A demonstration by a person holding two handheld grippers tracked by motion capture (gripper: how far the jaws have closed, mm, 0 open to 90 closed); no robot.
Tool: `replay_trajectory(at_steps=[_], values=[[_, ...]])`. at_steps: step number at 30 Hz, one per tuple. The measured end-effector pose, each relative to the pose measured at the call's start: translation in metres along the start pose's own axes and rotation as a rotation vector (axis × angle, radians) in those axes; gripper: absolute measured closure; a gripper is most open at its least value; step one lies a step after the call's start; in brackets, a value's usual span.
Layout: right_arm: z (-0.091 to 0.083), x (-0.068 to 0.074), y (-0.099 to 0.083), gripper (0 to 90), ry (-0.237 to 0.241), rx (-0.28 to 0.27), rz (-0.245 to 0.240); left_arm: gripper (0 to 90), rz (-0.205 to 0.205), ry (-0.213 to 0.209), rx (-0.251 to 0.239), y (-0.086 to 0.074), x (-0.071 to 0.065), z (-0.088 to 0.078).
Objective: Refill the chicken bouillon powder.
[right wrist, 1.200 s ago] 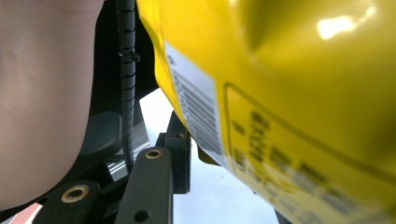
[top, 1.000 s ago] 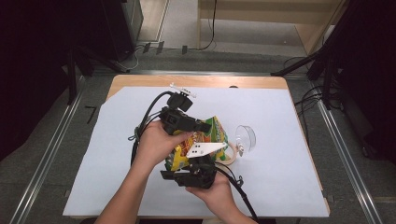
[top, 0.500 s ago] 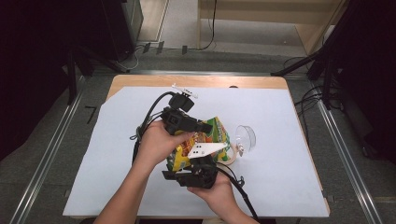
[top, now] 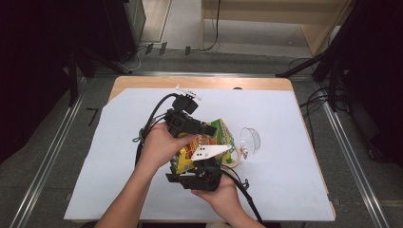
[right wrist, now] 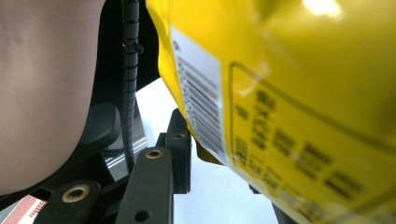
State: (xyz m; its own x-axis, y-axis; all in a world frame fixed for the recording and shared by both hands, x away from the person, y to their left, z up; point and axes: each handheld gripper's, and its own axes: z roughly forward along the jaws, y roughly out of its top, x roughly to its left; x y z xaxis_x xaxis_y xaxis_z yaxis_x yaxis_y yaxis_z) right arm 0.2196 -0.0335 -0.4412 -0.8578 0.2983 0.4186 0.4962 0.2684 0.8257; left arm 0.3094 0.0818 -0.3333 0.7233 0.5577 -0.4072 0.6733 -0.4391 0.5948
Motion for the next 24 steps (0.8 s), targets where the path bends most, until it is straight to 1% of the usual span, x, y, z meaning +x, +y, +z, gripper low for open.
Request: replay_trajectory(at_steps=[11,24], values=[[-0.0001,-0.0006,0.0,69.0,0.001,0.009,0.0,80.2,-0.005,0.005,0.002,0.0,0.0013,0.0007],[0.0,-0.0009,-0.0002,69.1,0.0,0.009,0.0,80.2,-0.001,0.008,0.002,-0.0001,0.0009,0.0011]])
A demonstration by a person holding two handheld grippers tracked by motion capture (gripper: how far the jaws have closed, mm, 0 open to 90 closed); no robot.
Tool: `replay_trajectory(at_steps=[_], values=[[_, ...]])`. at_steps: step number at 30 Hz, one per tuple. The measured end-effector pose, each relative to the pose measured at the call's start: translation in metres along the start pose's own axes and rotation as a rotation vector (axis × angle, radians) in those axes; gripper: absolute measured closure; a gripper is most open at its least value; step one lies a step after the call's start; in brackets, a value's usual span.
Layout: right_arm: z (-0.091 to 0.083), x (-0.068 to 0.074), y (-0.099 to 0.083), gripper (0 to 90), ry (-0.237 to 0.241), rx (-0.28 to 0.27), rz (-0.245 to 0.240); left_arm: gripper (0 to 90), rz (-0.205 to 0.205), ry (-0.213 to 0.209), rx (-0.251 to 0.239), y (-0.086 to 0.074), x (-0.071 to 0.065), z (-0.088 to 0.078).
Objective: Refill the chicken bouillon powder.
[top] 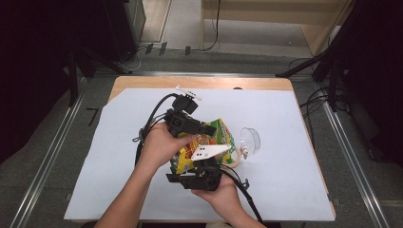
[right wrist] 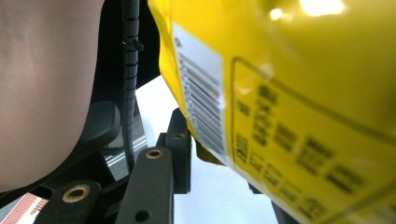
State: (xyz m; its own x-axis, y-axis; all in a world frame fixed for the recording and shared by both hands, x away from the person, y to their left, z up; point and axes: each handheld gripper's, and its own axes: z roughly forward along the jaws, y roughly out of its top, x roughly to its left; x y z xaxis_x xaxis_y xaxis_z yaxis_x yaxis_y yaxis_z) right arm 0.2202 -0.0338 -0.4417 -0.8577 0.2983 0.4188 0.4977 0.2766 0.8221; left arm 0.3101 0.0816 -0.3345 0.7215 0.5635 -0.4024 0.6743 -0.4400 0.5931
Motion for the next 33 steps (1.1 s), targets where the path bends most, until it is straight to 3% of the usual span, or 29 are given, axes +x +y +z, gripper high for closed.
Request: replay_trajectory(at_steps=[33], values=[[-0.0002,-0.0014,-0.0006,69.1,-0.003,0.0,-0.002,80.2,0.005,0.007,0.004,0.0005,-0.0012,0.0013]])
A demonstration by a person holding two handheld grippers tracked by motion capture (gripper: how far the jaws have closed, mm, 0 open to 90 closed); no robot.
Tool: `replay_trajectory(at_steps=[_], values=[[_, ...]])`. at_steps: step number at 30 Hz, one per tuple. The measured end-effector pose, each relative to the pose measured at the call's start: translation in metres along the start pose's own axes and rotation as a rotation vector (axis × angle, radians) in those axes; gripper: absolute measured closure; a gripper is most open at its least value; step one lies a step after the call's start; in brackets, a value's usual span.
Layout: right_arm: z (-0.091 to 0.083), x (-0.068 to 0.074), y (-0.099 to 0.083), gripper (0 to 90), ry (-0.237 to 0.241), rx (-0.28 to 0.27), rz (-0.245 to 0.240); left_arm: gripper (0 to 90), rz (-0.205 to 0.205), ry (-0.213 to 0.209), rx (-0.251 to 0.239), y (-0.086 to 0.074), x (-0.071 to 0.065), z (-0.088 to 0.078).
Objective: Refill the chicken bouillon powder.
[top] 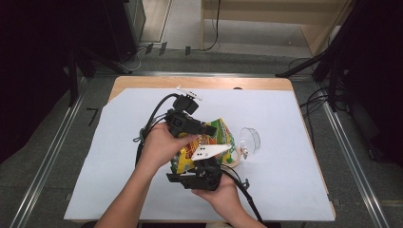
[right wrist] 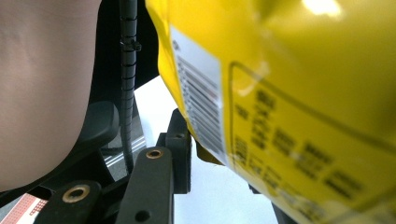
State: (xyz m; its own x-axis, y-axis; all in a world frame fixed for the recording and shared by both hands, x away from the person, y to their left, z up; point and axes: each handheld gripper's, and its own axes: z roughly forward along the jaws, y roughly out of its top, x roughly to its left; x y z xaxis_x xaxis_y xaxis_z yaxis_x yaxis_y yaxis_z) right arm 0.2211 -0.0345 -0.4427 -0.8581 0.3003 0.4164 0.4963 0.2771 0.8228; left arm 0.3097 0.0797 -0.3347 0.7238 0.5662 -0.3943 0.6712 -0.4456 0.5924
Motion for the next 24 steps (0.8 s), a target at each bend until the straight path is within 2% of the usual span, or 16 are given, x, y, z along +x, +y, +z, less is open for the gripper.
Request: replay_trajectory(at_steps=[17,24], values=[[-0.0005,0.0007,-0.0003,69.2,0.0,-0.007,0.0,79.9,0.015,0.012,-0.003,0.0,-0.0048,-0.0012],[-0.0003,0.0005,0.0003,69.2,-0.001,-0.008,-0.001,79.9,0.007,0.01,-0.005,0.0005,-0.0042,-0.0018]])
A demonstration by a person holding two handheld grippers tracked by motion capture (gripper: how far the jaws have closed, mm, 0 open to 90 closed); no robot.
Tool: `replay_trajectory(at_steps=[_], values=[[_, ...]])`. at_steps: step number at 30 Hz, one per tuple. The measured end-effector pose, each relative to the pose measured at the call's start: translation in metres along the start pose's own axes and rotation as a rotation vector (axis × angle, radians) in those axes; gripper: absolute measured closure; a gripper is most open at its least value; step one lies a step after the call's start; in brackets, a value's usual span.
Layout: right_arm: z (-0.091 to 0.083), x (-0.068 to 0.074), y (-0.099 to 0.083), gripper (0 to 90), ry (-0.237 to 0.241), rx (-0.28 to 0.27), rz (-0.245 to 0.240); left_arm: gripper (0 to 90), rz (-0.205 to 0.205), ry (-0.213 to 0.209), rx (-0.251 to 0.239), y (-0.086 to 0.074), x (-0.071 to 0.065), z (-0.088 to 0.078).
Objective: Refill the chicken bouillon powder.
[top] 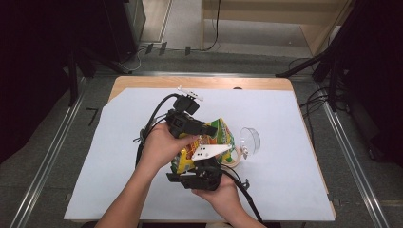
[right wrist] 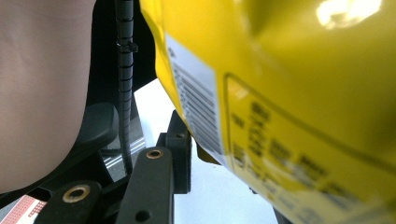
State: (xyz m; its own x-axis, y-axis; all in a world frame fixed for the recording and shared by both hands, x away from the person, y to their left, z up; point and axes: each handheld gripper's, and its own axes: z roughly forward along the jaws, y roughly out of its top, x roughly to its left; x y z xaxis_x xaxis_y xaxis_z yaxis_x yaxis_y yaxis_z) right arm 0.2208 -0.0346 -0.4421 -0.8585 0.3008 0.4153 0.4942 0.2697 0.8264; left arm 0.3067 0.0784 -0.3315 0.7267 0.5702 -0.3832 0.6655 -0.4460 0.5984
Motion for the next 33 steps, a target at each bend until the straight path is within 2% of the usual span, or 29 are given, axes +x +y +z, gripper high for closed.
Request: replay_trajectory(at_steps=[19,33], values=[[0.0017,0.0036,0.0001,69.3,-0.001,-0.016,-0.012,79.3,0.011,0.001,-0.002,-0.0013,-0.0052,-0.0051],[0.0006,0.0016,-0.0002,68.8,0.011,-0.021,0.0,78.9,0.016,0.013,-0.008,-0.0012,-0.0081,-0.0052]])
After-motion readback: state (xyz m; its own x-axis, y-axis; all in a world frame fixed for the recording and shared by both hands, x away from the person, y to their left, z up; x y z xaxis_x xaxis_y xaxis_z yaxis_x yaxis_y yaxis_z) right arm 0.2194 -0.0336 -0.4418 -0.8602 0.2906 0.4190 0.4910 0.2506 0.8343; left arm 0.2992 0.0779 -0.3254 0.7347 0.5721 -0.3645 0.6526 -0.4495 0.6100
